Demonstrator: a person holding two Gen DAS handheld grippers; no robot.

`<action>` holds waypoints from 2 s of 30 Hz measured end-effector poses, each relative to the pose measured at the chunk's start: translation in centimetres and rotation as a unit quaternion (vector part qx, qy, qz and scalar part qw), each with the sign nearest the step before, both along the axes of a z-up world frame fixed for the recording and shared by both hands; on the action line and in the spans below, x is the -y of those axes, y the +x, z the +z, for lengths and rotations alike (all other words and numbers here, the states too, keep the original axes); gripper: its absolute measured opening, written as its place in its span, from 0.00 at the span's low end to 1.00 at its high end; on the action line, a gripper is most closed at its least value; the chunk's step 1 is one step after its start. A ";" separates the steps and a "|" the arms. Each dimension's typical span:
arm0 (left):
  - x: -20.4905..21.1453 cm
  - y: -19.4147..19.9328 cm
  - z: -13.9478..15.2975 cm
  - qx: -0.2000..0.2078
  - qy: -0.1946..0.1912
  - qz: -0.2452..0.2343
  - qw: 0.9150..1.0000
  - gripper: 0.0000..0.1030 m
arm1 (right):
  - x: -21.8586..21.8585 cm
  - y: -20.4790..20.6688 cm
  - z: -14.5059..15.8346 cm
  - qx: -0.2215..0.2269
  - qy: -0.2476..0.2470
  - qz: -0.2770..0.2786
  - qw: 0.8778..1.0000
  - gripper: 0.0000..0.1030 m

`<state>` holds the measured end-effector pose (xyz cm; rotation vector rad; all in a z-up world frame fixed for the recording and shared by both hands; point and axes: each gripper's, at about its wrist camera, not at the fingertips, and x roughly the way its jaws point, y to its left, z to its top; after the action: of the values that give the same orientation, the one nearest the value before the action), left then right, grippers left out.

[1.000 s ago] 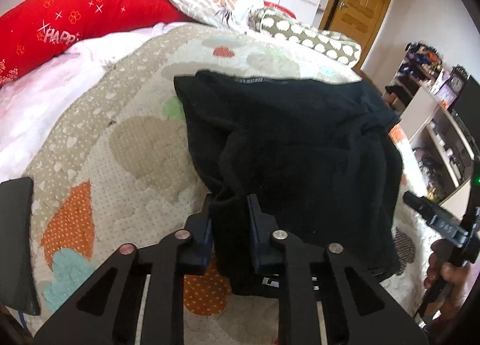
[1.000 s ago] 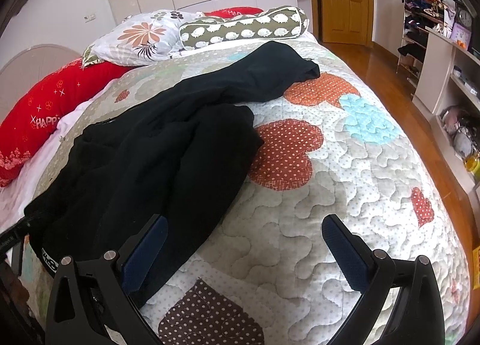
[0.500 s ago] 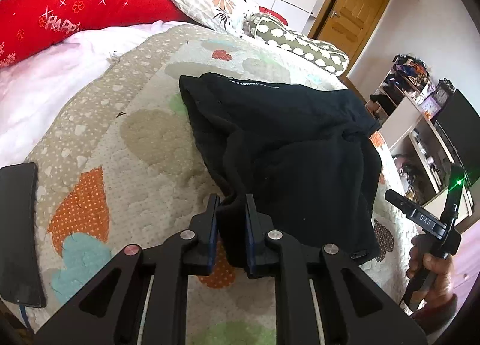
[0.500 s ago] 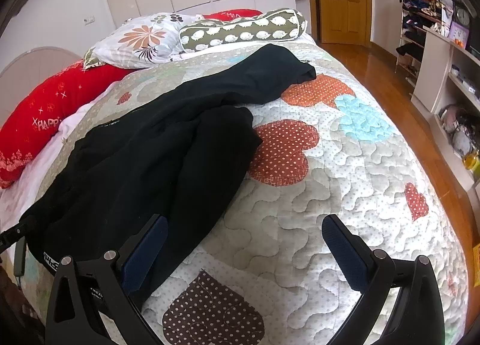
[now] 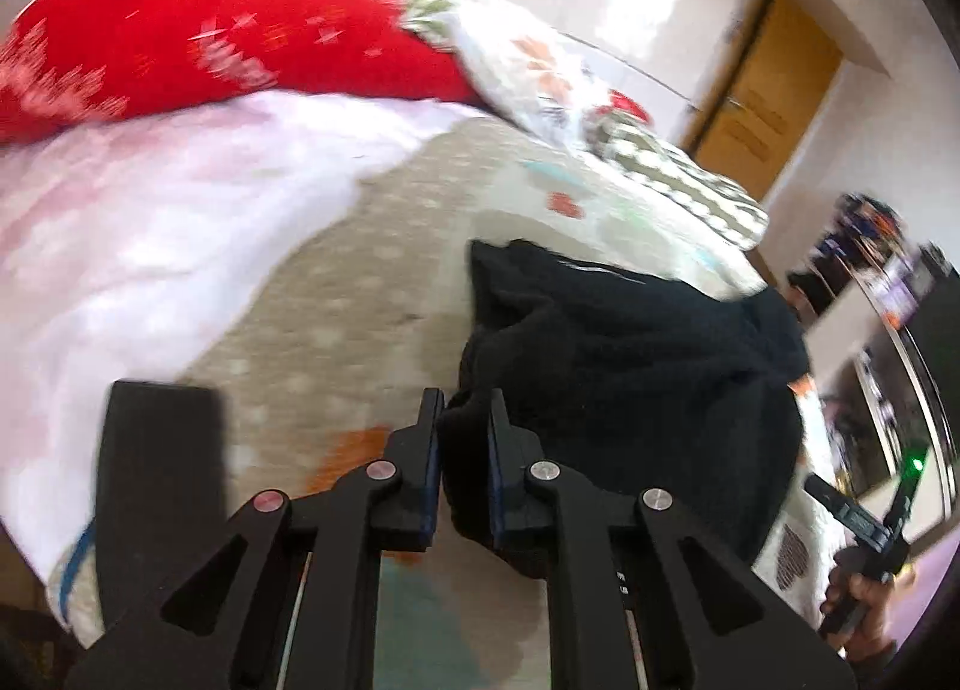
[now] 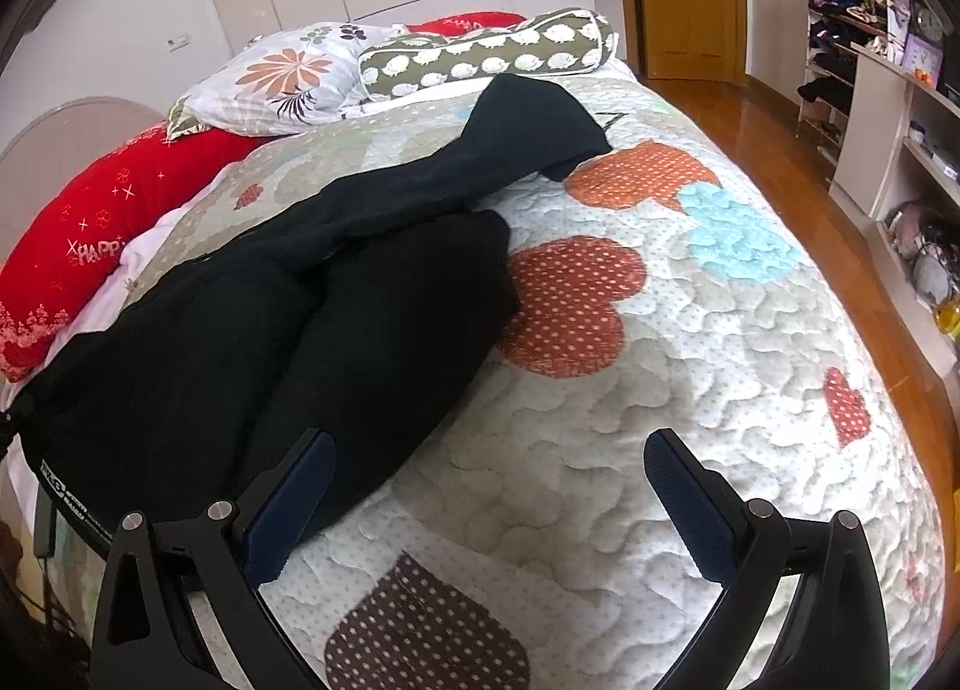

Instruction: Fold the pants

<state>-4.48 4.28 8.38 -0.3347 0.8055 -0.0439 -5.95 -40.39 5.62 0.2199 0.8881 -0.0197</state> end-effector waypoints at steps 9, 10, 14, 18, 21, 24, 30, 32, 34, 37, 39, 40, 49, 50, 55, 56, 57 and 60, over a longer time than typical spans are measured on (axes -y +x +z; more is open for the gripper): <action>-0.4 -0.5 -2.3 -0.026 0.002 0.015 1.000 0.09 | 1.4 4.1 -1.4 0.003 0.053 -0.044 0.998 0.60; -0.4 -0.6 -2.2 -0.026 0.001 0.016 1.000 0.09 | 1.7 4.1 -1.2 0.003 0.055 -0.041 0.998 0.29; -0.6 -0.9 -1.7 -0.022 -0.008 0.012 1.000 0.09 | 3.6 1.3 0.9 0.031 0.111 -0.031 0.993 0.05; -0.3 -2.0 -0.2 -0.006 -0.017 -0.001 1.000 0.09 | 4.2 -4.2 3.9 0.064 0.081 -0.015 0.995 0.05; 0.1 -3.0 0.5 -0.001 -0.024 -0.017 1.000 0.10 | 5.1 -9.1 5.0 0.066 0.056 -0.023 0.996 0.05; 0.8 -4.2 -0.2 -0.012 -0.012 -0.033 0.999 0.10 | 6.0 -13.0 4.0 0.039 0.036 -0.028 0.998 0.05; 0.6 -4.5 -4.8 -0.070 -0.009 -0.024 0.997 0.13 | 7.7 -15.1 0.2 -0.032 -0.004 -0.054 0.998 0.20; 0.3 -4.6 -4.9 -0.075 -0.012 -0.018 0.997 0.17 | 7.9 -15.1 1.1 -0.027 -0.025 -0.070 0.997 0.36; 0.2 -4.9 -4.0 -0.070 -0.002 -0.017 0.997 0.24 | 7.9 -15.2 2.6 -0.013 -0.059 -0.081 0.995 0.41; -0.6 -5.8 -2.5 -0.059 0.027 0.013 0.998 0.29 | 7.3 -14.7 4.7 0.016 -0.072 -0.077 0.994 0.50; -1.2 -6.2 -1.8 -0.050 0.026 0.020 0.998 0.38 | 6.1 -13.9 5.5 0.031 -0.062 -0.055 0.996 0.54; -1.2 -6.4 -1.3 -0.044 0.021 0.020 0.999 0.43 | 5.1 -13.0 5.6 0.035 -0.057 -0.033 0.997 0.55; 4.3 -5.3 -1.5 -0.034 0.044 -0.050 0.997 0.59 | -2.5 -7.1 2.0 -0.001 -0.052 0.083 0.995 0.55; 4.9 -5.1 -1.8 -0.035 0.048 -0.057 0.997 0.61 | -3.2 -6.5 1.1 -0.010 -0.056 0.091 0.994 0.56; 8.1 -3.8 -4.8 -0.060 0.084 -0.083 0.991 0.76 | -5.1 -5.1 -1.1 -0.026 -0.079 0.105 0.991 0.68; 8.6 -3.6 -5.1 -0.060 0.097 -0.085 0.990 0.78 | -5.1 -5.2 -0.9 -0.029 -0.078 0.107 0.991 0.69; 9.0 -3.5 -5.3 -0.059 0.106 -0.089 0.989 0.81 | -5.2 -5.0 -0.6 -0.031 -0.071 0.111 0.991 0.69; 9.0 -3.1 -4.4 -0.057 0.102 -0.103 0.988 0.81 | -5.3 -4.0 1.3 -0.010 -0.064 0.123 0.990 0.69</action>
<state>-7.57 -4.72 3.96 -0.0592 0.9473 -0.1363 -9.94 -35.07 6.94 -0.0115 0.9249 0.1503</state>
